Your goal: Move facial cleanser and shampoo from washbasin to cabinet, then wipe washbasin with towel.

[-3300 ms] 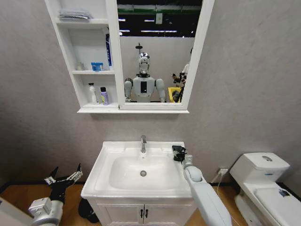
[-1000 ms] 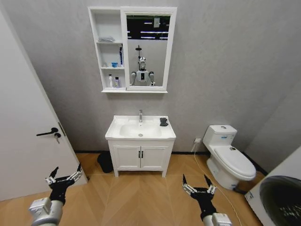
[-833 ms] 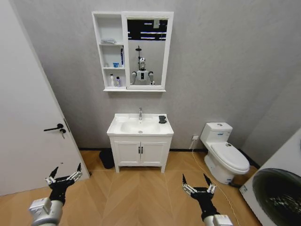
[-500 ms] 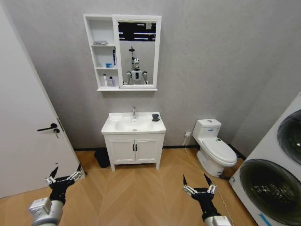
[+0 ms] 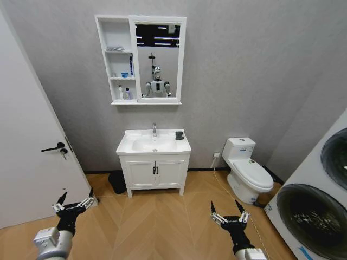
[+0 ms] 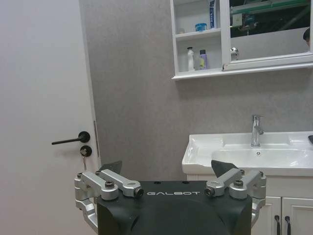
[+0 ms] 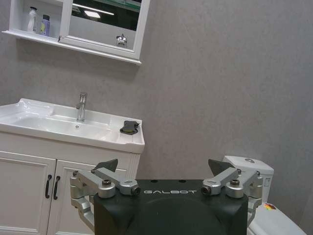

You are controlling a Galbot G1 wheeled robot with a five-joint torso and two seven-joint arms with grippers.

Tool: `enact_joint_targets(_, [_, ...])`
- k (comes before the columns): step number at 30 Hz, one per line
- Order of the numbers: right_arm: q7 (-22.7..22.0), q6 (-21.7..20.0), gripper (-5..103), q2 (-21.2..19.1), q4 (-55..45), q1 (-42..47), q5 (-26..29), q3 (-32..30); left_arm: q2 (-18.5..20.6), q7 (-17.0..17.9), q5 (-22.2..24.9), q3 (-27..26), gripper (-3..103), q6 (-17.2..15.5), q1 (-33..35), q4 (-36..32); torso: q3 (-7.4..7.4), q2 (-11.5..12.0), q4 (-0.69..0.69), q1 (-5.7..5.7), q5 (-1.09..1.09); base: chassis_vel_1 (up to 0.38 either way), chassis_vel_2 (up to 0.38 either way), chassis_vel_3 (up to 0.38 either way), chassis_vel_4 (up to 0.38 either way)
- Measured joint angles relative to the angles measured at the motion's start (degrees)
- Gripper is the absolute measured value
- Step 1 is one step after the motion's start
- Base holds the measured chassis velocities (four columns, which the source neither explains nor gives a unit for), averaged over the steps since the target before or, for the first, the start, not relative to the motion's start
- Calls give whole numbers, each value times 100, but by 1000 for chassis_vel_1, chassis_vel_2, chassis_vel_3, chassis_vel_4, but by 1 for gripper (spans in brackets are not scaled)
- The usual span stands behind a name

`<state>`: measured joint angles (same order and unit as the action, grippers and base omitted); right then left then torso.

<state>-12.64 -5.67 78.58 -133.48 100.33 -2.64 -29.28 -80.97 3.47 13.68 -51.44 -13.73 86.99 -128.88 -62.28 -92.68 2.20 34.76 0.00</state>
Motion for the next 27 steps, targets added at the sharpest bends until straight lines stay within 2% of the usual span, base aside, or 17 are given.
enact_joint_targets(27, [-9, -7, 100, 1, -7, 0, 8, 1, 0, 0, 0, 0, 100, 0, 0, 0, 0, 0, 0, 0, 0, 0, 0, 0, 0])
